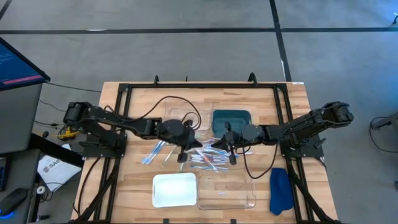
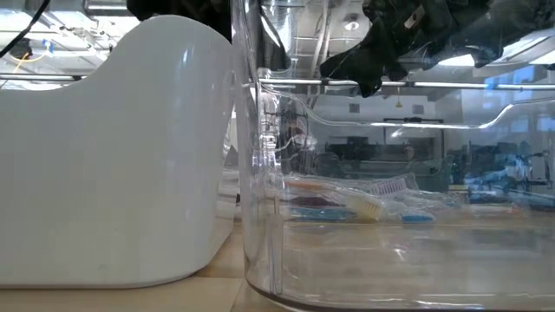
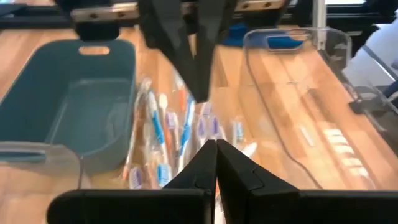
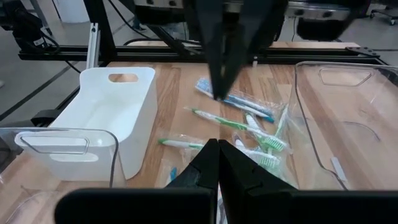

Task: Pick & Place Toothbrushes
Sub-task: Put the orange toothbrush into the white bin

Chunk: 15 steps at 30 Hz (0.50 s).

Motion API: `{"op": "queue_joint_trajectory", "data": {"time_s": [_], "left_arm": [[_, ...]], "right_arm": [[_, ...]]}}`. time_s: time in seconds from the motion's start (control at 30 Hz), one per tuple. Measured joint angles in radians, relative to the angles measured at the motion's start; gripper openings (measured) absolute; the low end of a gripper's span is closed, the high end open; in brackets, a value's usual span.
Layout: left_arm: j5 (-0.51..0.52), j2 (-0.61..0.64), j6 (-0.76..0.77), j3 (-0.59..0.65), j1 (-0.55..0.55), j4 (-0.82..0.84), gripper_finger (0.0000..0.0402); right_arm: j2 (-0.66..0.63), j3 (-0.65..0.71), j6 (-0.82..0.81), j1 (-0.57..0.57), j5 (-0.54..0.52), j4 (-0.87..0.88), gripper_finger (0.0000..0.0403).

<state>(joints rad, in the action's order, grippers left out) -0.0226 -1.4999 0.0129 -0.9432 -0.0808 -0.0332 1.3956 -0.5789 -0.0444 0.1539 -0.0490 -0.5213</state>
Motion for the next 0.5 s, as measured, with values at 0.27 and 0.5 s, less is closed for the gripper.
{"op": "queue_joint_trajectory", "data": {"time_s": [0.27,0.5], "left_arm": [[0.000,0.037,-0.008,0.001,0.022,-0.031,0.0003],[0.000,0.028,-0.003,0.000,-0.001,-0.072,0.0003]], "right_arm": [[0.000,0.000,0.002,0.000,0.000,0.020,0.0000],[0.000,0.000,0.003,0.000,0.000,0.043,0.0000]]}}
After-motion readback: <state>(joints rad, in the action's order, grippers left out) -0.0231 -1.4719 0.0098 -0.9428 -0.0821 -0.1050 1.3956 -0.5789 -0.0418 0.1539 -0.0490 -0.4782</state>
